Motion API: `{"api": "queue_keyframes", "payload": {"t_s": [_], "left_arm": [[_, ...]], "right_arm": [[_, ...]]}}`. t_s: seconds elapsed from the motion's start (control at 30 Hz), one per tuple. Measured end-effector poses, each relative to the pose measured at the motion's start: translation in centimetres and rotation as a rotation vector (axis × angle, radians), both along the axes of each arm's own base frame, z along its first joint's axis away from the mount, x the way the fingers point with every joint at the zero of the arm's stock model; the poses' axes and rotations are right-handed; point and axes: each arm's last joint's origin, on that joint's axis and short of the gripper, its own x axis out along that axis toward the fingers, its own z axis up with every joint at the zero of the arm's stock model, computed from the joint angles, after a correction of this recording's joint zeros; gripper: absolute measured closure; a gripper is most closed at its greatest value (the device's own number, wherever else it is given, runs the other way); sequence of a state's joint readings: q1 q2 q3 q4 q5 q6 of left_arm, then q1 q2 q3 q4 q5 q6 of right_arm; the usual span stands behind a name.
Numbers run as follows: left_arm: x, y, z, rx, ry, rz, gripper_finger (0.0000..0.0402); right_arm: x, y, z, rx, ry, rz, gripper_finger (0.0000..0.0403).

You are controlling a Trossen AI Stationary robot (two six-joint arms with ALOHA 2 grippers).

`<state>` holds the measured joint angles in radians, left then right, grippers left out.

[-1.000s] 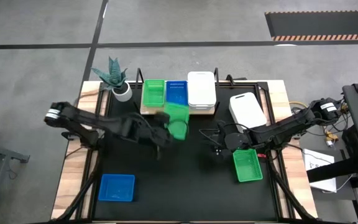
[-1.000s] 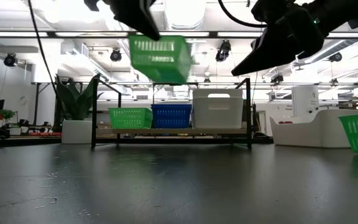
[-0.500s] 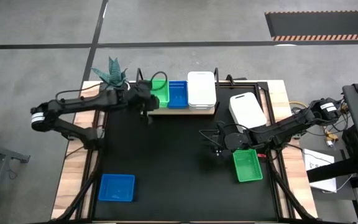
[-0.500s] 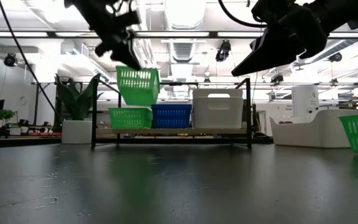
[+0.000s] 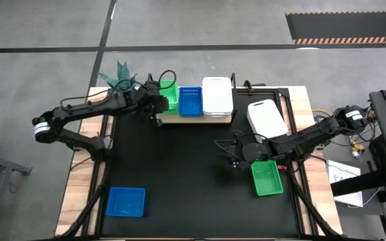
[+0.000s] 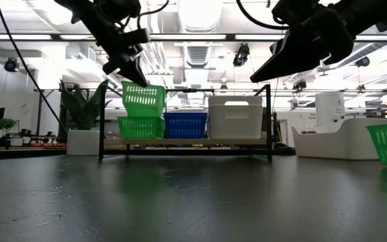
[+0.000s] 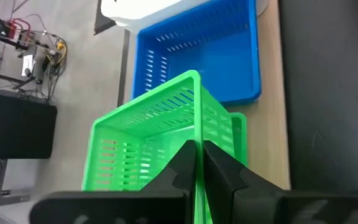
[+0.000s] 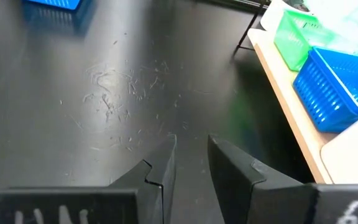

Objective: Stack baskets on shelf by color
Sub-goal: Stack the left green bin on top of the green bin on the shelf

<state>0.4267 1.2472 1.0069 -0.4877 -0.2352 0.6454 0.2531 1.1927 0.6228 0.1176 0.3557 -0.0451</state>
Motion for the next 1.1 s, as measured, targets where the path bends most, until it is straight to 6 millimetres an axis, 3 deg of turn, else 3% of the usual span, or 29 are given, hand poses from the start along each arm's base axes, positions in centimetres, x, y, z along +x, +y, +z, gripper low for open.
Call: {"api": "queue_keyframes", "payload": {"t_s": [0.4, 0.67, 1.1], "left_arm": [[1.5, 0.9, -2.3, -0.026, 0.085, -0.003, 0.0401], [1.7, 1.0, -2.6, -0.03, 0.099, -0.001, 0.04], [1.7, 0.7, -1.8, -0.033, 0.07, 0.004, 0.033]], "right_arm": [[0.0, 0.0, 0.0, 0.0, 0.0, 0.0, 0.0319], [0.0, 0.0, 0.0, -0.001, 0.005, 0.0, 0.0319], [0.0, 0.1, -0.1, 0.014, 0.011, 0.019, 0.0319]]}}
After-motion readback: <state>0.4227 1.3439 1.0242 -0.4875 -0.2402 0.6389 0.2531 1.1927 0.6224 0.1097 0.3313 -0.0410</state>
